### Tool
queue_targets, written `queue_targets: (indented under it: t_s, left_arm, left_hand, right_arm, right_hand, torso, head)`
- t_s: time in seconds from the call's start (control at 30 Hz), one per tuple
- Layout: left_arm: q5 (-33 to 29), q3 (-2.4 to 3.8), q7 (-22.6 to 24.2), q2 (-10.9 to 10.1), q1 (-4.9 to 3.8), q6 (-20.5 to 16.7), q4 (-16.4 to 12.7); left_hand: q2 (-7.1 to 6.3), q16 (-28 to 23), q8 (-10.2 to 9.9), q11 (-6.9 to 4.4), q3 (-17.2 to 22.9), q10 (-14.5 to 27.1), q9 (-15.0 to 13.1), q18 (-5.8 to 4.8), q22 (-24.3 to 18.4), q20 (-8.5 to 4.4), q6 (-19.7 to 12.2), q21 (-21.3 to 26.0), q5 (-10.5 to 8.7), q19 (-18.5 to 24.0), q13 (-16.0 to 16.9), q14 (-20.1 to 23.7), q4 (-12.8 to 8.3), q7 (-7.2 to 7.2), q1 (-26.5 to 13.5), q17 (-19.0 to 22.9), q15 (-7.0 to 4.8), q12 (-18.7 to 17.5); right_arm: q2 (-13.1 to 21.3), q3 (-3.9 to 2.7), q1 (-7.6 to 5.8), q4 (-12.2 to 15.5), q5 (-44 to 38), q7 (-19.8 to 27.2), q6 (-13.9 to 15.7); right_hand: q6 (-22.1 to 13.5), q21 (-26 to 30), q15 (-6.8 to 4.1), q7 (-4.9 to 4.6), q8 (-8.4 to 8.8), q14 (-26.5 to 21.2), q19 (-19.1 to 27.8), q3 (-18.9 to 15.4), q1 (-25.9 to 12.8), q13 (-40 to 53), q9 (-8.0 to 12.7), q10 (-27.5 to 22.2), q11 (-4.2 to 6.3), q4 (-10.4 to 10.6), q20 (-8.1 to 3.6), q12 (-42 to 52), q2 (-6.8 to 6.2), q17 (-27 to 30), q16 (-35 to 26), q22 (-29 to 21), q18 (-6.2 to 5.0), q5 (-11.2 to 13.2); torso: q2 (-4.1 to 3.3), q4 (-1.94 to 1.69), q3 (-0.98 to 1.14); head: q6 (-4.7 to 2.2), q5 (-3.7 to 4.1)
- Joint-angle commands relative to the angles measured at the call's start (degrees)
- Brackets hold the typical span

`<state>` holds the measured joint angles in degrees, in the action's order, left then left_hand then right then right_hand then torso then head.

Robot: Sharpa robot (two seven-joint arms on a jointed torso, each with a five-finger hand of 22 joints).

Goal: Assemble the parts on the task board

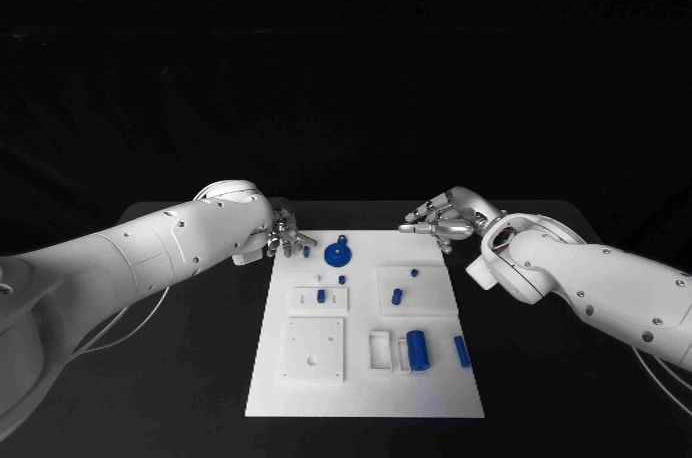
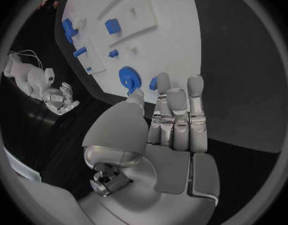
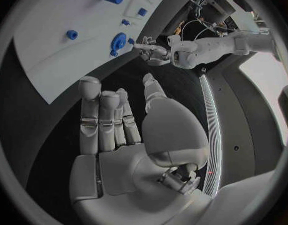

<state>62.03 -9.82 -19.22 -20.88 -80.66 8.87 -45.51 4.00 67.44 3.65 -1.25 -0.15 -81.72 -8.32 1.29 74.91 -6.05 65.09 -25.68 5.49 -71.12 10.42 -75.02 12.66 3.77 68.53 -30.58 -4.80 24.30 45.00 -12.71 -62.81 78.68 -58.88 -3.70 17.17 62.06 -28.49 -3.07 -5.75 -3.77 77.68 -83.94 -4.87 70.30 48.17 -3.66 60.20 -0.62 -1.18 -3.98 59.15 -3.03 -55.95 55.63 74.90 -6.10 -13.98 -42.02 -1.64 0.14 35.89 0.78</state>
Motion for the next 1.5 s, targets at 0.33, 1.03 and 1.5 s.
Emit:
queue_targets:
  t_s: [0.33,1.03,1.5]
  left_arm:
    - [1.28,0.01,0.52,1.16,0.25,2.55,1.8]
    - [-0.73,0.01,0.68,2.08,0.66,3.36,3.78]
    - [-5.28,0.02,0.79,1.98,0.71,2.64,4.33]
  left_hand:
    - [0.46,0.32,0.1,-0.11,-0.05,0.58,0.4,0.89,1.15,0.06,-0.24,-0.47,0.56,0.58,-0.18,0.58,-1.72,-0.04,0.69,0.17,-0.05,0.15]
    - [1.1,0.35,0.11,-0.03,0.06,0.7,0.51,0.89,1.14,0.07,-0.21,-0.39,0.62,0.62,-0.31,0.62,-1.85,-0.07,0.65,0.24,-0.04,0.02]
    - [2.42,0.99,0.16,-0.3,3.35,0.73,-0.05,0.8,1.21,-0.07,1.01,-0.75,5.65,0.72,-0.79,0.48,-9.15,-0.61,8.35,0.0,-0.21,-0.59]
  right_arm:
    - [-0.22,-0.03,0.03,0.13,-0.05,0.18,-0.05]
    - [-0.38,-0.03,0.02,0.13,-0.05,0.13,-0.05]
    - [-0.43,-0.03,0.02,0.13,-0.05,0.06,-0.07]
  right_hand:
    - [-0.5,-0.04,-0.06,0.01,0.21,0.36,-1.86,0.1,0.69,-0.08,0.08,0.58,0.01,0.28,-0.19,-0.17,-0.12,-0.01,-0.34,3.1,-0.67,-0.32]
    - [-0.46,-0.06,-0.06,0.02,0.19,0.35,-1.86,0.1,0.75,-0.07,0.07,0.59,0.01,0.23,-0.19,-0.15,-0.12,-0.02,-0.33,3.11,-0.67,-0.31]
    - [-0.43,-0.02,-0.06,0.01,0.19,0.34,-1.86,0.11,0.92,-0.05,0.07,0.59,0.01,-0.02,-0.2,-0.16,0.2,0.0,-0.36,3.09,-0.67,-0.12]
  torso:
    - [-0.08,0.05,0.04]
    - [-0.11,0.09,0.0]
    - [-0.14,0.1,0.03]
  head:
    - [0.03,0.31]
    - [0.09,0.34]
    - [0.13,0.11]
